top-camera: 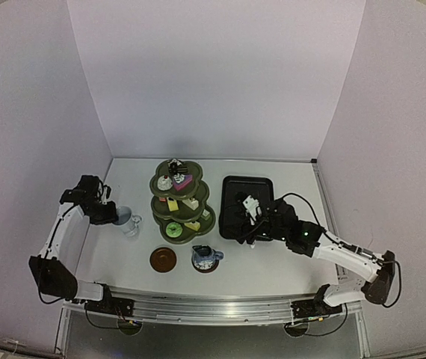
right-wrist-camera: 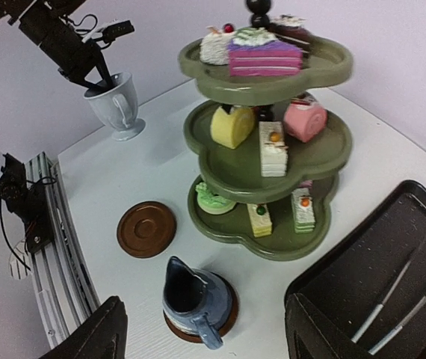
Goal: Serve the afternoon tea
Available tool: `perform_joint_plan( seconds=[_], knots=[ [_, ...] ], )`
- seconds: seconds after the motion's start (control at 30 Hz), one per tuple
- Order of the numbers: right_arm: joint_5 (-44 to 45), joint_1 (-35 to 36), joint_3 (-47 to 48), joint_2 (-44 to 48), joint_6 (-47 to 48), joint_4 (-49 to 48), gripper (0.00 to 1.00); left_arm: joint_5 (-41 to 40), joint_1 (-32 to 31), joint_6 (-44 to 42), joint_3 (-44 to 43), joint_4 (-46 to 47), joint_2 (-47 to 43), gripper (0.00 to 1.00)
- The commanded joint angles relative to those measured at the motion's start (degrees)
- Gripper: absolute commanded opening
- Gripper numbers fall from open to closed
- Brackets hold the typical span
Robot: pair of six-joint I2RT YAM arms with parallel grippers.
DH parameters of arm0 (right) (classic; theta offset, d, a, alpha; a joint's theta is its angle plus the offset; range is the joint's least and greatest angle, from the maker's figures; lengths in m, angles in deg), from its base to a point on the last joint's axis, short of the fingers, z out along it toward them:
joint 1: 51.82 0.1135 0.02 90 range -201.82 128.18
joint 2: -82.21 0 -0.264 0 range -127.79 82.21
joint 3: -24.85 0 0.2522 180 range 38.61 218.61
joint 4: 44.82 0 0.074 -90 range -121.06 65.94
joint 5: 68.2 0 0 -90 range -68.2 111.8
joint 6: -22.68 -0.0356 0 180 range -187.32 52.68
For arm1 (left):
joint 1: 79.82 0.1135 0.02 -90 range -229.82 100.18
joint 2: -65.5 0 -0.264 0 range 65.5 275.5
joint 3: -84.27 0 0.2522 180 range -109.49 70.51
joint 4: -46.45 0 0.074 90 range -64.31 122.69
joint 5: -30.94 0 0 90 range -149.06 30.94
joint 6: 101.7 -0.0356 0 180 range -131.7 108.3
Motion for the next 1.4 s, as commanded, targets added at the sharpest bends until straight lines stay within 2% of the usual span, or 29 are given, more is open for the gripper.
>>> perform_joint_plan(
  seconds=[0.0, 0.13, 0.27, 0.6, 0.83, 1.37],
  knots=[
    [-0.2, 5.2, 5.4, -6.7, 4.4, -2.2, 0.70, -2.2, -3.1, 10.7, 6.7, -1.5, -7.2, 0.00],
    [0.1, 6.3, 3.7, -8.0, 3.3, -6.7, 0.70, -6.7, -15.0, 15.6, 8.2, 0.2, -10.3, 0.00],
    [2.2, 7.0, 0.3, -6.4, 0.5, -9.5, 0.70, -6.7, -20.2, 20.7, 10.0, -0.1, -7.9, 0.00],
    [11.2, 8.8, -5.2, 1.5, -1.4, -9.6, 0.70, -10.0, -36.6, 28.9, 17.0, 16.4, -6.9, 0.00],
    [13.9, 8.8, -7.2, 5.1, -1.2, -9.6, 0.70, -15.9, -37.2, 26.1, 19.5, 19.3, -6.5, 0.00],
    [15.6, 8.8, -9.1, 8.4, -1.8, -7.3, 0.70, -15.8, -38.6, 28.6, 23.5, 22.3, -5.0, 0.00]
  ],
)
